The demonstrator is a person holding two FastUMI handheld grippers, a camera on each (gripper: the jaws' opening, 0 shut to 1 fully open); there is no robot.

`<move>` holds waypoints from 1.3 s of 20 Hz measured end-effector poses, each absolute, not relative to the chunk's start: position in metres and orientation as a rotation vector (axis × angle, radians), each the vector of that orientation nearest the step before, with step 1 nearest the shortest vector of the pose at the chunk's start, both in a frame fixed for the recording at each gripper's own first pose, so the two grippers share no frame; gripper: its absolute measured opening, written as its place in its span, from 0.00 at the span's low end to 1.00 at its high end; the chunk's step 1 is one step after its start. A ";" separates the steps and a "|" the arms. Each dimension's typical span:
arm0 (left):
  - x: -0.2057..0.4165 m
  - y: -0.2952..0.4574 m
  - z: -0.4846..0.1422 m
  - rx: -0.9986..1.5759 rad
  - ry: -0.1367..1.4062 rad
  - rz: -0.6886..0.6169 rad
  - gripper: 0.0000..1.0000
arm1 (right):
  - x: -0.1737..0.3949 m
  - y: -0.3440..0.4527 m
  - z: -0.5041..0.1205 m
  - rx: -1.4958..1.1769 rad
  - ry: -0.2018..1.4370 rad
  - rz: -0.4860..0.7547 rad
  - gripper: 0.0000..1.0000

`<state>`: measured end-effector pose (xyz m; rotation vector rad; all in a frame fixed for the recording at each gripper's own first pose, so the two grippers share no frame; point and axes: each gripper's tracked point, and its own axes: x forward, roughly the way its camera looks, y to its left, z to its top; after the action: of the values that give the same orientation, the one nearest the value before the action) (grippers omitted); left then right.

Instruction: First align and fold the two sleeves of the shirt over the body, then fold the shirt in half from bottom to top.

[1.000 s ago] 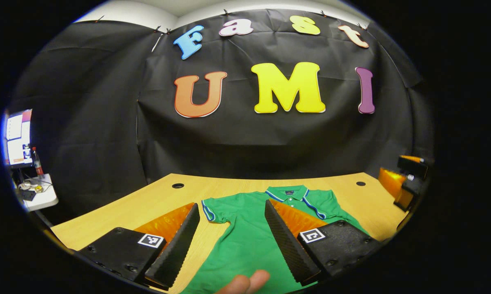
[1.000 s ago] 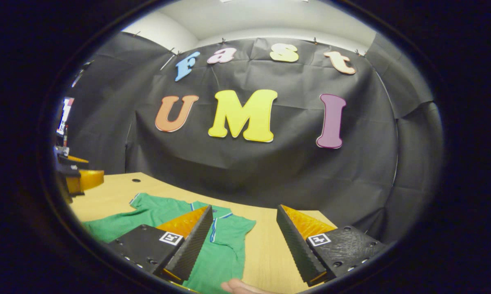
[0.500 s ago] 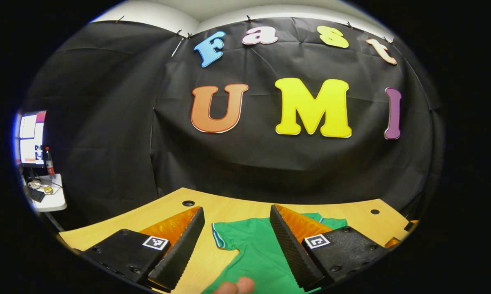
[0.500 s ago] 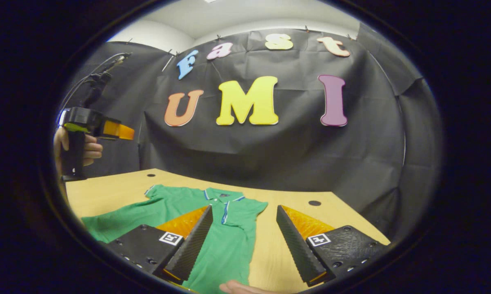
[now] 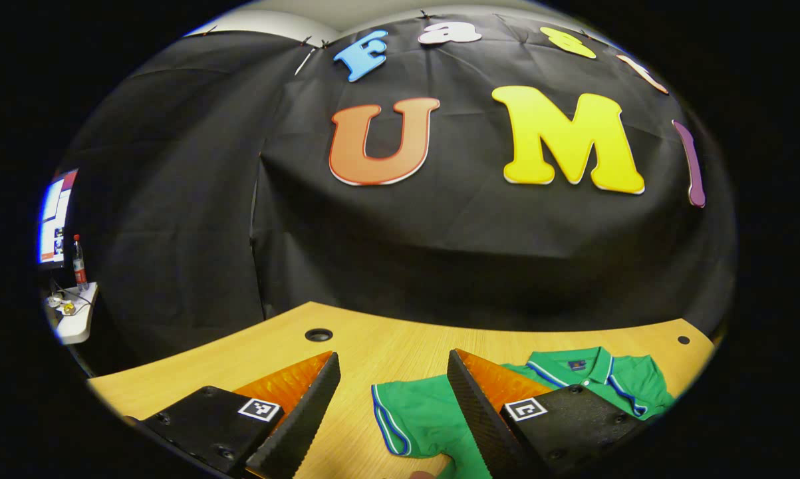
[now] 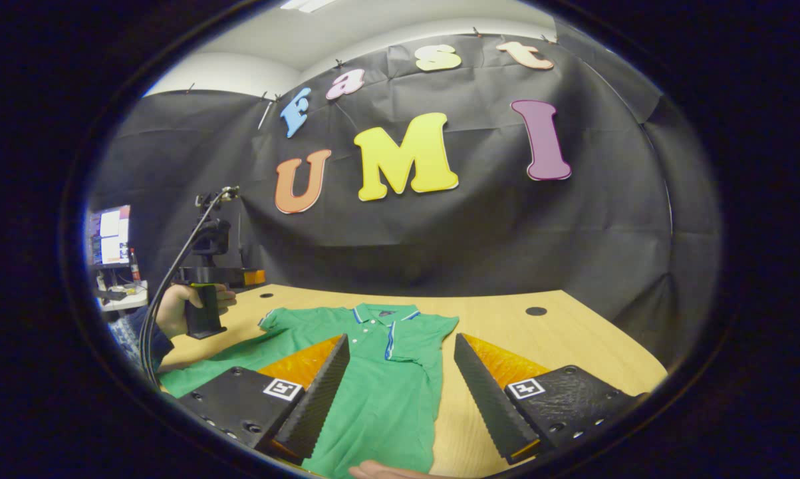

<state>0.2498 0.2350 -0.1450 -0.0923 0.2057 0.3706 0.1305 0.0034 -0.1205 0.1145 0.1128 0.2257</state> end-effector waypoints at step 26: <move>0.283 0.209 -0.241 -0.173 0.638 0.245 0.12 | 0.122 0.043 -0.130 -0.083 0.047 0.251 0.96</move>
<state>0.2828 0.2092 -0.2408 -0.1734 0.6383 0.2450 0.1217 0.0431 -0.1302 -0.0833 0.0466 0.2511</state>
